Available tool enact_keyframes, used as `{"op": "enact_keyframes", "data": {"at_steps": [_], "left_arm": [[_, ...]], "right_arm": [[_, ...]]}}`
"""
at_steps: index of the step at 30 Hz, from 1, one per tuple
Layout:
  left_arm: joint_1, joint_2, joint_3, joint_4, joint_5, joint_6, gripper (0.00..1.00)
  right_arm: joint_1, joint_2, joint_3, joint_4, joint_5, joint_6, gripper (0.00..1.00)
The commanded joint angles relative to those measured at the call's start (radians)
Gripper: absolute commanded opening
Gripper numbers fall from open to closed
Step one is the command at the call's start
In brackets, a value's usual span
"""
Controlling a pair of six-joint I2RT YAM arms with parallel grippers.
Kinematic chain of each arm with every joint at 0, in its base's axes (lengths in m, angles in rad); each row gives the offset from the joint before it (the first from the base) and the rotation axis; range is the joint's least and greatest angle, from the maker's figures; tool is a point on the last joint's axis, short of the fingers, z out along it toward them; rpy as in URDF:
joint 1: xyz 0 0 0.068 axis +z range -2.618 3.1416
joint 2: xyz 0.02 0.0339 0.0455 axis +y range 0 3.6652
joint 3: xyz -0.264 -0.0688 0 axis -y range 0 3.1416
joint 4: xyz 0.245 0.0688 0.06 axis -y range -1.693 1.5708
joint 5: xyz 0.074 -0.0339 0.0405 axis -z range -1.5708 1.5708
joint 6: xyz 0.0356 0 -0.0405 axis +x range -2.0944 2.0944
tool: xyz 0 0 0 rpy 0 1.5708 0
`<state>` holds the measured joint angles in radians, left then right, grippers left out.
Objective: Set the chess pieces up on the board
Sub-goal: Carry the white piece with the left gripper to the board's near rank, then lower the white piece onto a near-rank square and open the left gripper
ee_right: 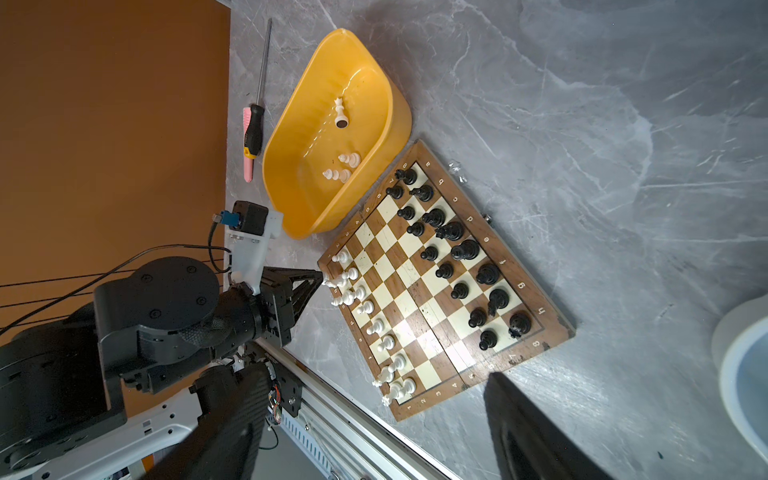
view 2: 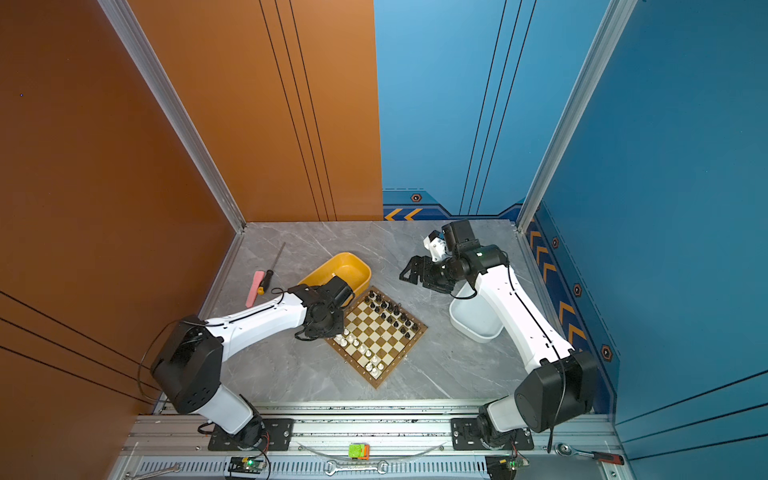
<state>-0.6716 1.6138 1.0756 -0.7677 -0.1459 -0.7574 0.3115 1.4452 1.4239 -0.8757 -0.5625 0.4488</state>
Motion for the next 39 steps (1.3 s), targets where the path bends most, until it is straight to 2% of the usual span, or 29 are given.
{"op": "enact_keyframes", "data": {"at_steps": [1,25,34,39], "left_arm": [[0.005,0.020,0.001,0.002,0.006,0.024,0.13],[0.046,0.093,0.064,0.012,0.041,0.079,0.13],[0.050,0.095,0.081,-0.024,0.031,0.084,0.32],[0.053,0.075,0.117,-0.050,0.001,0.087,0.36]], "right_arm": [[-0.005,-0.038,-0.016,-0.021,0.027,0.001,0.84],[-0.027,-0.038,-0.031,-0.021,0.029,-0.001,0.84],[-0.041,-0.027,-0.031,-0.016,0.019,-0.007,0.85],[-0.043,-0.007,-0.022,-0.012,0.008,-0.011,0.84]]}}
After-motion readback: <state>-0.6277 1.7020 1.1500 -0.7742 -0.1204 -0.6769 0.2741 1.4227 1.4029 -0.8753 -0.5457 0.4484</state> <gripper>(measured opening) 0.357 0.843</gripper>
